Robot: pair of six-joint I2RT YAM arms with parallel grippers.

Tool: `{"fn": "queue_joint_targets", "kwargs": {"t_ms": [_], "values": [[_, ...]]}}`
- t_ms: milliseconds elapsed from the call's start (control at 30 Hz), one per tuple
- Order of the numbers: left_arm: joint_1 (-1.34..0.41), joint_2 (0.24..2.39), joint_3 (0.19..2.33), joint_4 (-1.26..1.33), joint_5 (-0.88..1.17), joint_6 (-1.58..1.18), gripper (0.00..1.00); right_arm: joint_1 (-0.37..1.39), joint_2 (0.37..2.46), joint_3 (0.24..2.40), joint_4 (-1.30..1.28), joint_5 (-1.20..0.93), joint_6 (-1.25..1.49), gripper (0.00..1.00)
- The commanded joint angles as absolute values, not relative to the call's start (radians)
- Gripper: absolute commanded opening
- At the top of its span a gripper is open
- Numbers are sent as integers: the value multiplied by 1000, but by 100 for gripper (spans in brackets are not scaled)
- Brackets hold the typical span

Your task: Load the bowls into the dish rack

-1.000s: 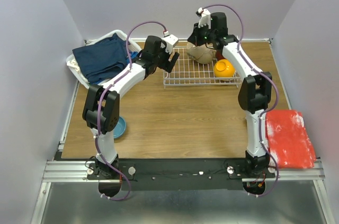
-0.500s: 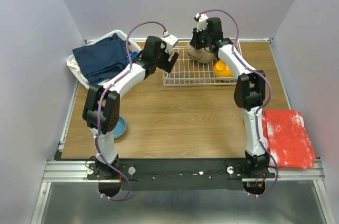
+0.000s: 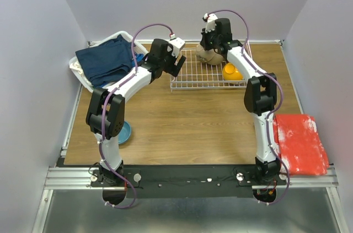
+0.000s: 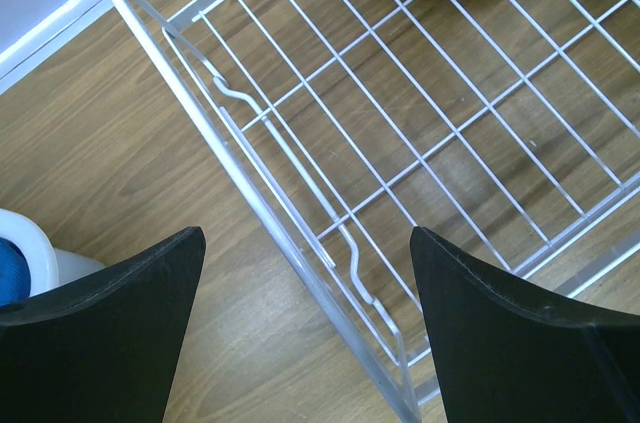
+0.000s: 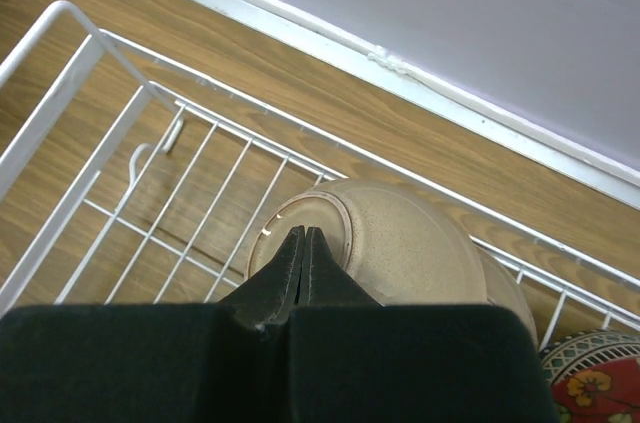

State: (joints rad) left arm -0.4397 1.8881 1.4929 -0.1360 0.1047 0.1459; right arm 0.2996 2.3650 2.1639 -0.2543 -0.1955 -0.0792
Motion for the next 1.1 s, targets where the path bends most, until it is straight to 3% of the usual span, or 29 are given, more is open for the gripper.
{"fn": "queue_joint_targets", "kwargs": {"t_ms": [0,667,867,1067], "values": [[-434,1902,1470,-112,87,144,93,250,2324,2115,-285,-92,-130,1],[-434,1898,1476,-107,92,132,93,232,2244,2040,-281,-43,-160,1],[-434,1849,1550,-117,103,104,92,232,2172,2019,-275,-122,-137,1],[-433,1750,1701,-187,109,146,93,236,2037,1985,-294,-320,-150,26]]}}
